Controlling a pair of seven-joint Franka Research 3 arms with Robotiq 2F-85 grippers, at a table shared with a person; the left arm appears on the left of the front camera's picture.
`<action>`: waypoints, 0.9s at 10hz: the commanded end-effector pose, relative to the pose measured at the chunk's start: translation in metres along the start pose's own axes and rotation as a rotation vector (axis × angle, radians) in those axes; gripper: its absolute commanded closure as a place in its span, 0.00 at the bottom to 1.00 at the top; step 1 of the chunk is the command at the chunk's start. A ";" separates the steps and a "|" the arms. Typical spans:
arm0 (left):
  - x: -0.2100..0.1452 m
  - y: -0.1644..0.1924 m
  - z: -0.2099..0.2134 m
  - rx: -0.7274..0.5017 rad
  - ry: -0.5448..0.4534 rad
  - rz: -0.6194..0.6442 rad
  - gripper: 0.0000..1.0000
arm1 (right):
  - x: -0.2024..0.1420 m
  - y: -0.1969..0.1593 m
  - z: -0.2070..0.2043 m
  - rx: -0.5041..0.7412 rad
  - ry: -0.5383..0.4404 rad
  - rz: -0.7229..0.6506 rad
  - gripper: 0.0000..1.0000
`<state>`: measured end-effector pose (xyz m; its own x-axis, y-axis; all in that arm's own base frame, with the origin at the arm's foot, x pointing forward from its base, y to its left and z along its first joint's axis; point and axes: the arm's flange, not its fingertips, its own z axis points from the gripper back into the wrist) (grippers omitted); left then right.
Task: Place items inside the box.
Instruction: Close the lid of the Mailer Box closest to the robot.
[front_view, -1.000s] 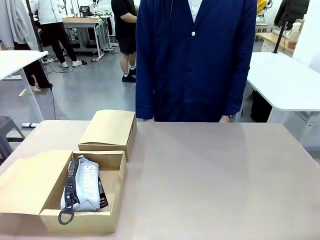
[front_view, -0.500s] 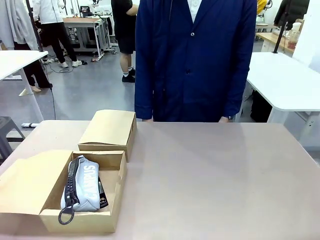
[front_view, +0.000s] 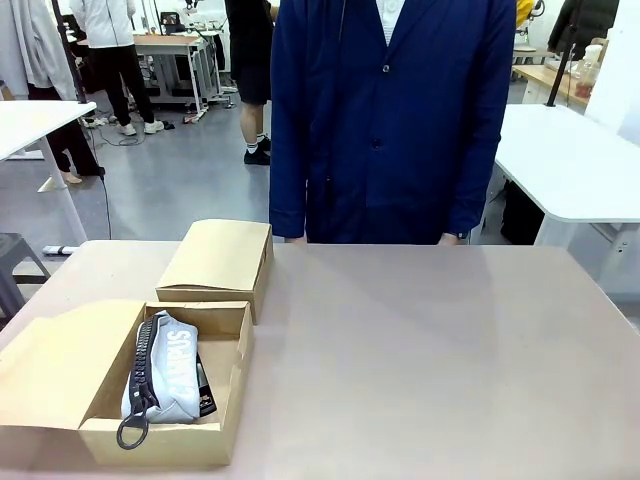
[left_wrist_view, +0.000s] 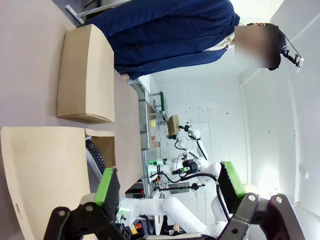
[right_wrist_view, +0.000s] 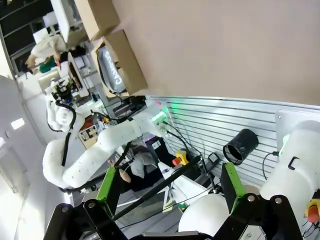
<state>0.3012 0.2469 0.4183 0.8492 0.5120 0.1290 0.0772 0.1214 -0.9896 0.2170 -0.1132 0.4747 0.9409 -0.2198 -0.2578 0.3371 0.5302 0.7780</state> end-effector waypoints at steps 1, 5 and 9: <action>-0.009 -0.025 -0.029 -0.076 0.175 -0.187 0.00 | 0.001 0.002 -0.001 0.023 0.005 0.014 0.00; -0.070 -0.049 -0.151 -0.194 0.481 -1.107 0.00 | 0.001 0.002 -0.001 0.023 0.005 0.014 0.00; -0.062 -0.013 -0.138 -0.277 0.219 -1.935 0.00 | 0.001 0.002 -0.001 0.023 0.005 0.014 0.00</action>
<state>0.3208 0.0738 0.4313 0.2769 -0.2698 0.9222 0.9542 0.1900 -0.2310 0.2173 -0.1125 0.4745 0.9409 -0.2172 -0.2598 0.3372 0.5304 0.7778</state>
